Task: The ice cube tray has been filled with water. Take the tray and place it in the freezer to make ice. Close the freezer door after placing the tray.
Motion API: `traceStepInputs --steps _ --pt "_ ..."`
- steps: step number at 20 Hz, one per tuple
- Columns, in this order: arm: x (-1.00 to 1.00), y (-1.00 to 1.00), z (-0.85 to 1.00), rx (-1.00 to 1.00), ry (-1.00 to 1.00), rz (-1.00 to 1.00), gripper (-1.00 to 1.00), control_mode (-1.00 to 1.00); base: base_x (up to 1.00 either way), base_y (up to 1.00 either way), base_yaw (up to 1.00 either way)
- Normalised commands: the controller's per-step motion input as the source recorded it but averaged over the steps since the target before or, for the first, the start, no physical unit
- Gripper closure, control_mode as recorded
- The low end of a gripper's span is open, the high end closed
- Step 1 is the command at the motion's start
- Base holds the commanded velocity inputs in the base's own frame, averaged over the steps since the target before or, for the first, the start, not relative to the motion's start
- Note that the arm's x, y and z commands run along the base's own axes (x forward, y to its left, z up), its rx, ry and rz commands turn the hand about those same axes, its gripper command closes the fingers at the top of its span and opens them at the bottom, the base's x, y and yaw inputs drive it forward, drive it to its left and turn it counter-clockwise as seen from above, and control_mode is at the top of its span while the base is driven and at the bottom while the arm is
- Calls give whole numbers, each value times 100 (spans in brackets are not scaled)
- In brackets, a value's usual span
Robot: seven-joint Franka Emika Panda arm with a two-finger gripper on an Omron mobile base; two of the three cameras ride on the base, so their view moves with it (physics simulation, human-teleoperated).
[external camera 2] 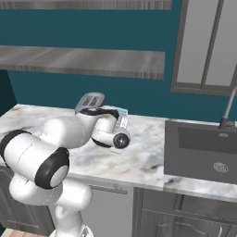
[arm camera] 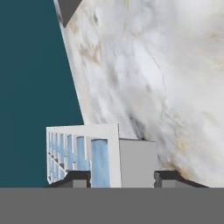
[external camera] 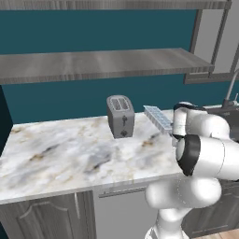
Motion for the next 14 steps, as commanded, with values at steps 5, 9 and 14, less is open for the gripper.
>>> traceStepInputs --steps 5,9,14 --pt "-64 -1 98 0 -5 0 100 -100 0 0 0" --pt "-78 -9 100 0 6 0 100 -100 0 0 0" --pt "-97 -4 100 0 9 0 100 -100 0 0 0"
